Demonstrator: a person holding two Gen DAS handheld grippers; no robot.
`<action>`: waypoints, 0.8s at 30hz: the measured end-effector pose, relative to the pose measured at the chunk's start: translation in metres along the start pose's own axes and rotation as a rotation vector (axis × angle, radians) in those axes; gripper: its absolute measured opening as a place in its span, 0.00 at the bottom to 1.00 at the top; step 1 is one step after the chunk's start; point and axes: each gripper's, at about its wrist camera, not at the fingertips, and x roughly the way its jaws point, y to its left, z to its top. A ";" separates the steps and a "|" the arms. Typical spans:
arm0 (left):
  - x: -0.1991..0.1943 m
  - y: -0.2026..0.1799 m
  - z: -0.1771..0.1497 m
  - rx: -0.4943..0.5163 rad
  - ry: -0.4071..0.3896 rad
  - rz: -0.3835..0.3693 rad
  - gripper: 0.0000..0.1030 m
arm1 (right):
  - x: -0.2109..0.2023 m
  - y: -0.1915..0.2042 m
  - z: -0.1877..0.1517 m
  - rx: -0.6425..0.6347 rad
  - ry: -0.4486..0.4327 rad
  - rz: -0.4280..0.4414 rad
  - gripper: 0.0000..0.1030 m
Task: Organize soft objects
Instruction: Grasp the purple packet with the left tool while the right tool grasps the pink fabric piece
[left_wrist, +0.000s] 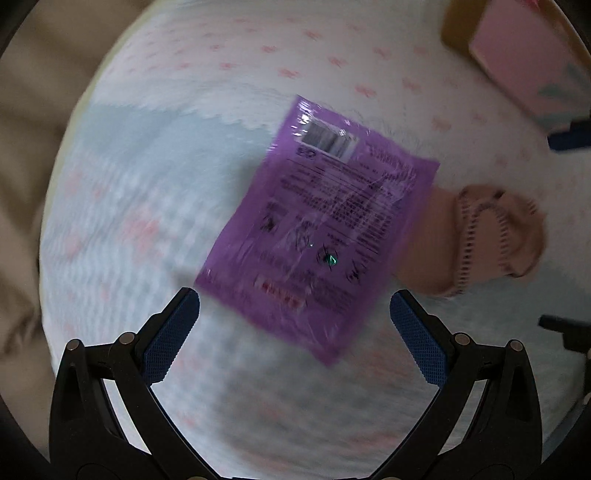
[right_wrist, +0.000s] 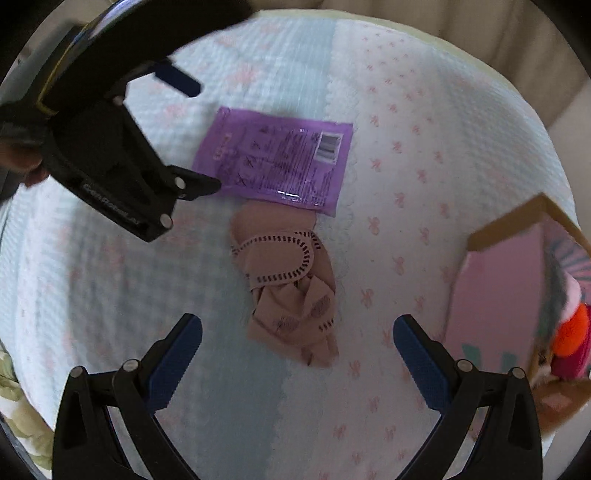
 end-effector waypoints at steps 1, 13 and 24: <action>0.009 -0.002 0.003 0.041 0.009 0.002 1.00 | 0.005 -0.001 0.001 -0.005 0.002 0.003 1.00; 0.042 0.016 0.034 0.098 0.020 -0.093 1.00 | 0.052 -0.004 0.000 0.000 0.045 0.034 1.00; 0.052 0.014 0.044 0.104 0.048 -0.094 0.98 | 0.062 0.011 0.014 -0.072 0.035 0.059 0.39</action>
